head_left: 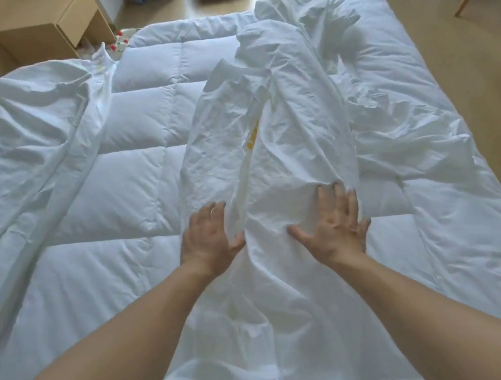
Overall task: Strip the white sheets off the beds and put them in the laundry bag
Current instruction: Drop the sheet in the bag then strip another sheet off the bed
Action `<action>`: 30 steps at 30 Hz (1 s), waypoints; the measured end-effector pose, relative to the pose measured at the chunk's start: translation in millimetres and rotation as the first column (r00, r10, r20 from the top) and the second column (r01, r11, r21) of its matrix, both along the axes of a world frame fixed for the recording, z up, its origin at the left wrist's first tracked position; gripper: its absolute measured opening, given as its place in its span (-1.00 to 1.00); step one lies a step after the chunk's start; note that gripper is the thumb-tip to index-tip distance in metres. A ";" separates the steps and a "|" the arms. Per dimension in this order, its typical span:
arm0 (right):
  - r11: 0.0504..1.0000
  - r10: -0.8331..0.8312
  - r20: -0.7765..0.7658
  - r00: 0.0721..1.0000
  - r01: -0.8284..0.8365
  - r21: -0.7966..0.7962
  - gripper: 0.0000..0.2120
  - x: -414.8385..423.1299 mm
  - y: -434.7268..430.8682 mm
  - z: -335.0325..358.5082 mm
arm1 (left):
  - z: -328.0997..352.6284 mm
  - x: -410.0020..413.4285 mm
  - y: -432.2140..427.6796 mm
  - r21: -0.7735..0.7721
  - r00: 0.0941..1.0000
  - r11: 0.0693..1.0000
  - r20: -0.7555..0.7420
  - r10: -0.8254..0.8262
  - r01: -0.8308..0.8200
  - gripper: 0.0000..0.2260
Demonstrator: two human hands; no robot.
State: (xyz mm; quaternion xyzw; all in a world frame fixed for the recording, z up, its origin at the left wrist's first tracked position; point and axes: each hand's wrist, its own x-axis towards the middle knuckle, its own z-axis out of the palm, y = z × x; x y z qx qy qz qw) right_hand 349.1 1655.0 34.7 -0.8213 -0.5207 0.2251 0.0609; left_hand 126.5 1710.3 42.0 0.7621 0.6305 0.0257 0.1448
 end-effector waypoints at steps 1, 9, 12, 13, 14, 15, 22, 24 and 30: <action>0.998 -0.050 -0.031 0.998 0.051 0.033 0.06 6.0 12.5 -0.9 | -3.7 1.6 13.8 0.005 0.999 0.999 -0.024 0.047 -0.047 -0.23; 0.912 -0.396 -0.323 0.859 0.410 -0.027 0.38 25.9 65.6 -33.2 | -35.6 6.5 77.0 -0.355 0.773 0.762 0.144 0.617 -0.542 0.17; 0.892 -0.416 -0.419 0.807 0.453 -0.013 0.30 15.5 69.1 -42.5 | -44.1 12.9 80.9 -0.425 0.708 0.727 0.238 0.665 -0.540 0.12; 0.887 -0.415 -0.443 0.794 0.463 -0.001 0.24 9.2 68.9 -42.4 | -42.8 17.1 80.3 -0.455 0.662 0.722 0.318 0.678 -0.521 0.02; 0.888 -0.407 -0.449 0.795 0.459 0.007 0.15 2.2 68.4 -40.6 | -39.1 21.9 78.7 -0.476 0.621 0.727 0.391 0.679 -0.496 -0.14; 0.894 -0.395 -0.453 0.800 0.449 0.013 0.05 -4.4 68.1 -37.2 | -32.3 26.8 76.7 -0.478 0.610 0.747 0.440 0.659 -0.462 -0.36; 0.882 -0.293 -0.576 0.763 0.448 0.145 -0.56 -20.2 60.9 13.2 | 38.7 46.6 57.0 -0.464 0.623 0.837 0.572 0.533 -0.290 -0.77; 0.877 -0.258 -0.586 0.768 0.441 0.192 -0.63 -21.6 54.3 32.2 | 56.9 43.7 50.6 -0.438 0.574 0.837 0.612 0.544 -0.327 -0.79; 0.843 -0.148 -0.619 0.772 0.426 0.329 -0.63 -40.7 30.4 86.8 | 114.7 36.1 17.2 -0.367 0.567 0.862 0.649 0.507 -0.351 -0.74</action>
